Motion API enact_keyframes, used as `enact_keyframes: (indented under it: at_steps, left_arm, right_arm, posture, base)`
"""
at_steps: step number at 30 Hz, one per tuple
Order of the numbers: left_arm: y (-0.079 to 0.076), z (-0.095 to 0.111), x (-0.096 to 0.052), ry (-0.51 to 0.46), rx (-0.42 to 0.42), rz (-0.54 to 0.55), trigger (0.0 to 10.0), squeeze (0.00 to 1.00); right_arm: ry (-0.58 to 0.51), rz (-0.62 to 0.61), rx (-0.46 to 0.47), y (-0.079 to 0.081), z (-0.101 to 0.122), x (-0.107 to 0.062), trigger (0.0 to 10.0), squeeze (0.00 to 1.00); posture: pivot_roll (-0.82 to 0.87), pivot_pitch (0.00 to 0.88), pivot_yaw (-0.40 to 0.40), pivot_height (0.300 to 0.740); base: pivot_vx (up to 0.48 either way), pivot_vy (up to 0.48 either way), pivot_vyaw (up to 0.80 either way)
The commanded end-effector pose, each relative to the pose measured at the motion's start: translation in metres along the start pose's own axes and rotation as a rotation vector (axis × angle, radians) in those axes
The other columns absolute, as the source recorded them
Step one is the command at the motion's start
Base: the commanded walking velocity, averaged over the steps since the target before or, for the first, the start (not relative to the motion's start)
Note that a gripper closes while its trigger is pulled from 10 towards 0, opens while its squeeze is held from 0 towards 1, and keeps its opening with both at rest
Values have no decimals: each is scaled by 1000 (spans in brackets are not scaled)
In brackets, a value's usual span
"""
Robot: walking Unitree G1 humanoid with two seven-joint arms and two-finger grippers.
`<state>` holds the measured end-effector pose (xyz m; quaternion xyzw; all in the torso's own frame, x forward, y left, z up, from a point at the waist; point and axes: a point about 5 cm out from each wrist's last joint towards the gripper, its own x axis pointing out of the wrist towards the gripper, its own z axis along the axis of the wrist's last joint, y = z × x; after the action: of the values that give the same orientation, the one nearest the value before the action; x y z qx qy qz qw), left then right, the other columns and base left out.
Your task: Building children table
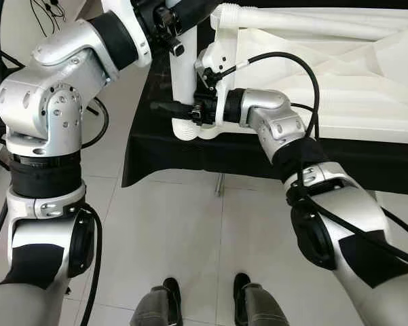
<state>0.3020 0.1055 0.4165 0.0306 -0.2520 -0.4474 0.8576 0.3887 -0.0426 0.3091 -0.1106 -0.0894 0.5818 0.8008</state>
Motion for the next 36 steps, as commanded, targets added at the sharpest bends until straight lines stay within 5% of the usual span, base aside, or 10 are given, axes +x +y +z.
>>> enact_keyframes:
  at_steps: [1, 5, 6, 8, 17, 18, 20, 21, 24, 36]
  left_arm:
    - [-34, -21, 14, 32, -129, -272, 0, 0]
    - [-38, -20, 11, -18, -178, -396, 0, 0]
    - [-40, -18, 10, -32, -198, -441, 0, 0]
    - [-43, -17, 8, -43, -221, -497, 0, 0]
    - [-53, -25, 9, -19, -269, -631, 0, 0]
    - [-67, -31, 19, -18, -274, -655, 0, 0]
    - [-74, -32, 24, -20, -273, -665, 0, 0]
    - [-82, -32, 29, -25, -274, -681, 0, 0]
    - [-95, -33, 37, -31, -273, -704, 0, 0]
    - [-148, -39, 78, -46, -289, -744, 0, 0]
  right_arm:
    - [-44, 75, -2, 10, 18, 21, 8510, 0]
    - [-93, 148, 73, 19, 20, 27, 10000, 0]
    - [-104, 169, 97, 23, 20, 31, 10000, 961]
    - [-114, 216, 114, 30, 21, 36, 10000, 1000]
    - [-106, 262, 124, 51, 15, 48, 10000, 969]
    - [-88, 243, 130, 51, 11, 48, 10000, 0]
    - [-83, 239, 132, 51, 10, 47, 10000, 0]
    - [-84, 236, 150, 52, 10, 47, 3765, 0]
    - [-92, 232, 174, 53, 11, 47, 0, 0]
    - [-210, 199, 201, 58, 23, 38, 0, 0]
  posture:
    - [59, 319, 53, 740]
    - [49, 302, 51, 740]
    - [43, 296, 51, 740]
    - [43, 296, 51, 740]
    - [34, 280, 54, 740]
    - [35, 273, 51, 740]
    - [35, 273, 51, 740]
    - [34, 270, 51, 740]
    - [29, 265, 52, 740]
    - [27, 256, 56, 740]
  base:
    - [0, 0, 0]
    - [0, 0, 0]
    - [0, 0, 0]
    - [0, 0, 0]
    - [0, 0, 0]
    - [0, 0, 0]
    - [0, 0, 0]
    - [0, 0, 0]
    - [0, 0, 0]
    - [0, 0, 0]
